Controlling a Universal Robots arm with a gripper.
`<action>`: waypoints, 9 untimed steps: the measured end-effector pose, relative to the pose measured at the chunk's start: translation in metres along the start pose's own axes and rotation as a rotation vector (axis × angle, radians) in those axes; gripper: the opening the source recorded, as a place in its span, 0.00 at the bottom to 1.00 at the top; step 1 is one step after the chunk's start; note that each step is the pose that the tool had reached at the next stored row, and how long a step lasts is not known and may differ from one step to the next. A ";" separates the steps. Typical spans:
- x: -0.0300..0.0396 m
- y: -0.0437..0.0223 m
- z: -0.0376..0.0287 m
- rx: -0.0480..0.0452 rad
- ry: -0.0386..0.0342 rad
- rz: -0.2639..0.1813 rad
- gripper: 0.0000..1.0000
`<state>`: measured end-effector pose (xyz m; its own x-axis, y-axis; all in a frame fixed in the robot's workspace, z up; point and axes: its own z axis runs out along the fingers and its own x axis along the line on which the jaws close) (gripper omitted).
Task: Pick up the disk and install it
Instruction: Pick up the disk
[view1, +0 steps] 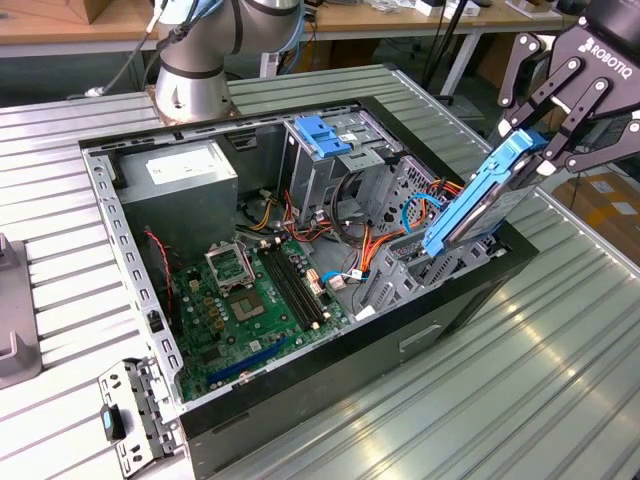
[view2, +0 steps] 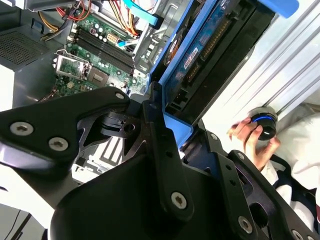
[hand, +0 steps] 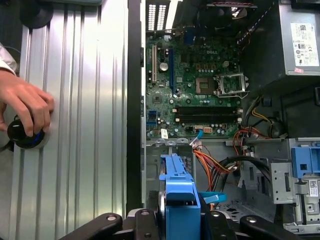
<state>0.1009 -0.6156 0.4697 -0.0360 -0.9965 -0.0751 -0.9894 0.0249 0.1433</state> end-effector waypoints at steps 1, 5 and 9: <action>-0.0007 0.0008 0.0010 0.0003 -0.0006 0.004 0.37; -0.0037 0.0038 0.0027 0.0008 -0.0014 0.010 0.37; -0.0080 0.0065 0.0047 0.0009 -0.0018 0.012 0.37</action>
<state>0.0940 -0.6072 0.4666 -0.0480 -0.9960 -0.0752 -0.9890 0.0368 0.1433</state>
